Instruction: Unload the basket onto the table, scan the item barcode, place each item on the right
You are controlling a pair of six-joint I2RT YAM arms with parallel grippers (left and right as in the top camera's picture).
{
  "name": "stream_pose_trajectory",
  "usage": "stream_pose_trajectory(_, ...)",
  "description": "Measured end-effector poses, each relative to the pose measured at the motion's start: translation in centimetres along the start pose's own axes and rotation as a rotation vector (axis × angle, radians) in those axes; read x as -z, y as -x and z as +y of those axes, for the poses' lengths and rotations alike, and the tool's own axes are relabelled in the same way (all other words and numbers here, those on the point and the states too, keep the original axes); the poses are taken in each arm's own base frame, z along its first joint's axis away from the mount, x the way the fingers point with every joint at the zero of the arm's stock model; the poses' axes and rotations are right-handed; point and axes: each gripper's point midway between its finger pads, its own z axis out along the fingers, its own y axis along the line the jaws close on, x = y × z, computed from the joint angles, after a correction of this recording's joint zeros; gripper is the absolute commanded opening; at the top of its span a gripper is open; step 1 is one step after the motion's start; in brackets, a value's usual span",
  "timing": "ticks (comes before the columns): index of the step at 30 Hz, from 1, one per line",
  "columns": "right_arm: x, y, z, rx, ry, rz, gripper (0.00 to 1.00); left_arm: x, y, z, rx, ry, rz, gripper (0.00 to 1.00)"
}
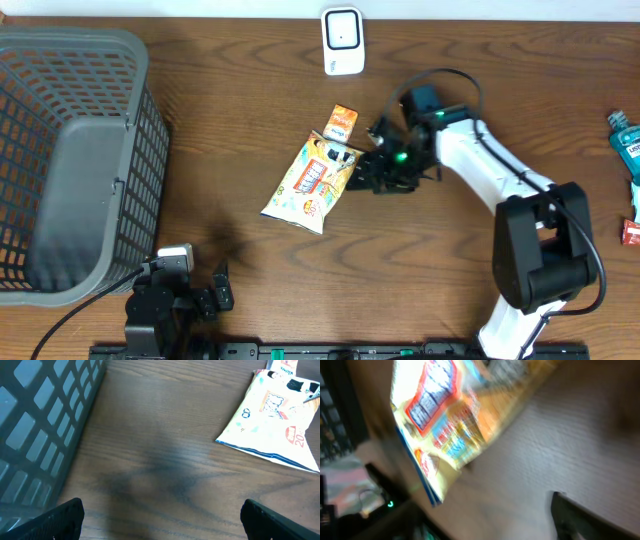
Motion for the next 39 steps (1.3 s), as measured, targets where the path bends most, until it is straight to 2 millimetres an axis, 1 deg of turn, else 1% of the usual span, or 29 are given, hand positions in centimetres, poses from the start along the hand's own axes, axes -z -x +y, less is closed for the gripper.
stream_pose_trajectory(1, -0.4, 0.3, 0.4, -0.006, -0.014, -0.01, 0.91, 0.0, 0.0, 0.0, 0.0, 0.0, 0.0, 1.0)
stream_pose_trajectory(3, -1.2, 0.5, 1.2, -0.05, -0.049, -0.025, 0.99, 0.0, 0.0, 0.0, 0.0, 0.0, 0.0, 1.0)
stream_pose_trajectory(8, -3.4, 1.2, 2.2, -0.187, -0.182, -0.117, 0.99, 0.0, 0.0, 0.0, 0.0, 0.0, 0.0, 1.0)
stream_pose_trajectory(11, -4.4, 1.2, 2.4, -0.292, -0.253, -0.174, 0.99, 0.0, 0.0, 0.0, 0.0, 0.0, 0.0, 1.0)
stream_pose_trajectory(13, -5.1, 1.5, 2.2, -0.349, -0.278, -0.208, 0.99, 0.0, 0.0, 0.0, 0.0, 0.0, 0.0, 1.0)
stream_pose_trajectory(14, -5.7, 1.7, 1.3, -0.4, -0.303, -0.22, 0.99, 0.0, 0.0, 0.0, 0.0, 0.0, 0.0, 1.0)
stream_pose_trajectory(15, -5.9, 1.8, 1.0, -0.411, -0.309, -0.223, 0.99, 0.0, 0.0, 0.0, 0.0, 0.0, 0.0, 1.0)
stream_pose_trajectory(17, -6.9, 2.1, -0.2, -0.454, -0.338, -0.226, 0.99, 0.0, 0.0, 0.0, 0.0, 0.0, 0.0, 1.0)
stream_pose_trajectory(19, -7.0, 3.8, 0.4, -0.447, -0.305, -0.278, 0.99, 0.0, 0.0, 0.0, 0.0, 0.0, -0.001, 1.0)
stream_pose_trajectory(20, -7.2, 4.7, 0.7, -0.442, -0.291, -0.295, 0.89, 0.0, 0.0, 0.0, 0.0, 0.0, 0.0, 1.0)
stream_pose_trajectory(21, -7.4, 5.6, 1.1, -0.428, -0.271, -0.318, 0.76, 0.0, 0.0, 0.0, 0.0, 0.0, 0.0, 1.0)
stream_pose_trajectory(23, -8.0, 6.8, 1.4, -0.4, -0.249, -0.338, 0.55, 0.0, 0.0, 0.0, 0.0, 0.0, 0.0, 1.0)
stream_pose_trajectory(25, -8.6, 7.3, 1.4, -0.384, -0.235, -0.332, 0.14, 0.0, 0.0, 0.0, 0.0, 0.0, 0.0, 1.0)
stream_pose_trajectory(26, -9.0, 7.3, 1.4, -0.369, -0.227, -0.32, 0.01, 0.0, 0.0, 0.0, 0.0, 0.0, 0.0, 1.0)
stream_pose_trajectory(29, -9.8, 6.9, 1.8, -0.346, -0.191, -0.27, 0.01, 0.0, 0.0, 0.0, 0.0, 0.0, 0.0, 1.0)
stream_pose_trajectory(32, -9.6, 7.0, 1.9, -0.312, -0.182, -0.257, 0.02, 0.0, 0.0, 0.0, 0.0, 0.0, 0.0, 1.0)
stream_pose_trajectory(34, -9.3, 6.3, 1.7, -0.303, -0.2, -0.229, 0.02, 0.0, 0.0, 0.0, 0.0, 0.0, 0.0, 1.0)
stream_pose_trajectory(36, -8.4, 4.9, 0.9, -0.325, -0.258, -0.196, 0.01, 0.0, 0.0, 0.0, 0.0, 0.0, 0.0, 1.0)
stream_pose_trajectory(39, -5.9, 2.3, -1.4, -0.376, -0.409, -0.18, 0.01, 0.0, 0.0, 0.0, 0.0, 0.0, 0.0, 1.0)
